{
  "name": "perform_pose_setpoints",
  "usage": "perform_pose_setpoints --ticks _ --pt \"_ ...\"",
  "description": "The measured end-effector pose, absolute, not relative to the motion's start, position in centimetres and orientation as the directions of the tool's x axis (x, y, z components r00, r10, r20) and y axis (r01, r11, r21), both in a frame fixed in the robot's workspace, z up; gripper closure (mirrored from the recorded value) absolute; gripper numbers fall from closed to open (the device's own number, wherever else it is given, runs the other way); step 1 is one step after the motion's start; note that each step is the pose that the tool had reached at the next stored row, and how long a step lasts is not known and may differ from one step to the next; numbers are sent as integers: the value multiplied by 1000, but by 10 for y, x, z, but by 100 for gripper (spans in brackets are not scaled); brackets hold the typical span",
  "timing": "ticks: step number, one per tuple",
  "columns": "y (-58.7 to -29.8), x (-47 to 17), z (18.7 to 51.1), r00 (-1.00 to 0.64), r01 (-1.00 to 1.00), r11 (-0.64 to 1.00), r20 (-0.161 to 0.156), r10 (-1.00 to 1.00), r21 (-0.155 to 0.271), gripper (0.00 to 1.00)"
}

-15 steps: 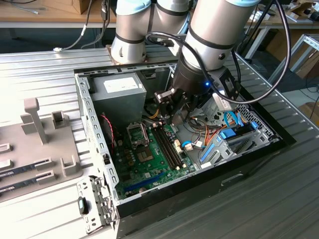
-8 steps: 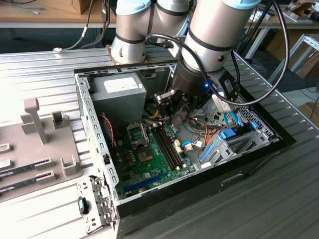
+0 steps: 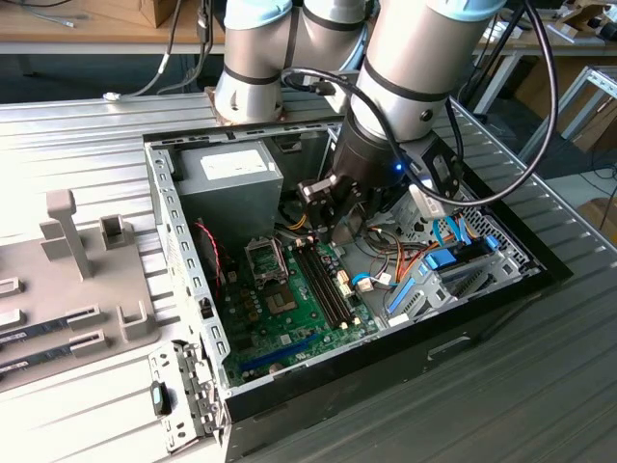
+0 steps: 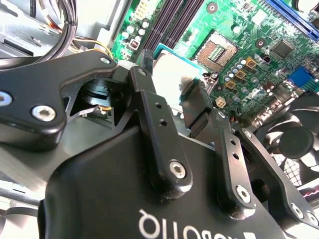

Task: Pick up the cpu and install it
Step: 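Place the cpu into insertion slot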

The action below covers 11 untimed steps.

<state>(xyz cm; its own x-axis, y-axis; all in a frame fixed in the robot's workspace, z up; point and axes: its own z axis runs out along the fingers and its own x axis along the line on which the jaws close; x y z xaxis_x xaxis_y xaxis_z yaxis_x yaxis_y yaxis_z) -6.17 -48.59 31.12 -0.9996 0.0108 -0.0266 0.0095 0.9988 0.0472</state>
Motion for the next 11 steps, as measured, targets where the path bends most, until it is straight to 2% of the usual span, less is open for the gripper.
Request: perform_pose_setpoints --ticks 11 --pt "-486 -62 309 -1000 10 999 -27 11 47 53"
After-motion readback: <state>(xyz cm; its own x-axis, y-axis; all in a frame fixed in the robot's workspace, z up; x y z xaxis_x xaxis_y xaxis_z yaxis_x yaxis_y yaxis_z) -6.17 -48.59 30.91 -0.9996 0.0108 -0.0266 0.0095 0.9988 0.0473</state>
